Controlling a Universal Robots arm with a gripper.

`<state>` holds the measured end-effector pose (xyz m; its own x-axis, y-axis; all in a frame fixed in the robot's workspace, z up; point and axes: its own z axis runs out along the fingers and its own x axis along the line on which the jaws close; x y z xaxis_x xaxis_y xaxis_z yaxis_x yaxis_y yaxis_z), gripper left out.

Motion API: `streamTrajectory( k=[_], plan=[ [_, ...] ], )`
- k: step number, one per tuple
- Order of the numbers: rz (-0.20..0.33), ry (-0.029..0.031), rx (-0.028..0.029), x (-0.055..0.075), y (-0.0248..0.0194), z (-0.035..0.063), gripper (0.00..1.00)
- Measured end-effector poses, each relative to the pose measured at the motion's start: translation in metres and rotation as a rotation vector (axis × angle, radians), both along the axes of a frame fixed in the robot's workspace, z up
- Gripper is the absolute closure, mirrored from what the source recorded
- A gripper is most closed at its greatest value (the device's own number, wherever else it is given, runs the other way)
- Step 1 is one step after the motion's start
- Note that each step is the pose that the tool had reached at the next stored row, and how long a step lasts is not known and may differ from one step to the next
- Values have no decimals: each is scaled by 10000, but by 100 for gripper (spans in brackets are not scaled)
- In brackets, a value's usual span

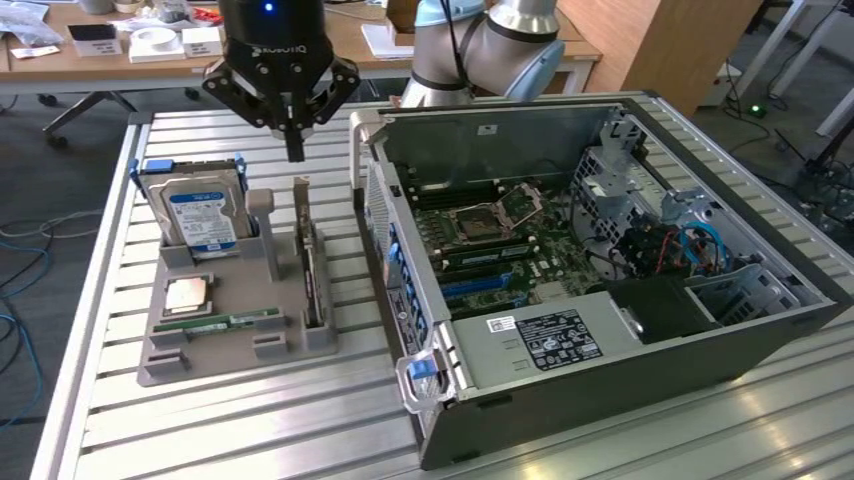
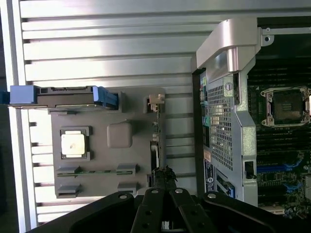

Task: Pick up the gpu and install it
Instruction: 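Reach for the gpu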

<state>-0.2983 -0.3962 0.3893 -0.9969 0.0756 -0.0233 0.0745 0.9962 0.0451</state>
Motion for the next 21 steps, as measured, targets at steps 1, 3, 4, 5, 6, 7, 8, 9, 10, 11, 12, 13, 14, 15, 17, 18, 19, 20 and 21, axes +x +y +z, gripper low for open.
streamTrajectory(
  k=[1,3,4,5,6,7,8,9,10,11,12,13,14,15,17,18,19,20,21],
  plan=[
    [0,0,0,-1,0,0,89],
    [-2,1,-1,-2,-17,0,89],
    [-2,1,-1,-2,-27,0,89],
    [-2,0,0,-3,-38,0,89],
    [-2,0,-1,-4,-50,0,89],
    [-2,1,0,-5,-63,0,89],
    [-2,0,0,-6,-77,0,89],
    [-2,0,0,-6,-91,0,89],
    [-2,0,-1,-7,-107,0,89],
    [-2,1,0,-8,-122,0,89],
    [-1,0,-1,-10,-136,0,89],
    [0,1,0,-13,-151,0,89],
    [-2,0,0,-17,-166,0,89],
    [-2,0,-1,-21,-178,0,89],
    [-1,0,-1,-28,-201,0,89],
    [-1,1,0,-32,-210,0,89],
    [-2,-1,0,-37,-217,-1,89],
    [-3,1,0,-41,-220,0,89],
    [-3,0,-1,-48,-221,0,89]
  ],
)
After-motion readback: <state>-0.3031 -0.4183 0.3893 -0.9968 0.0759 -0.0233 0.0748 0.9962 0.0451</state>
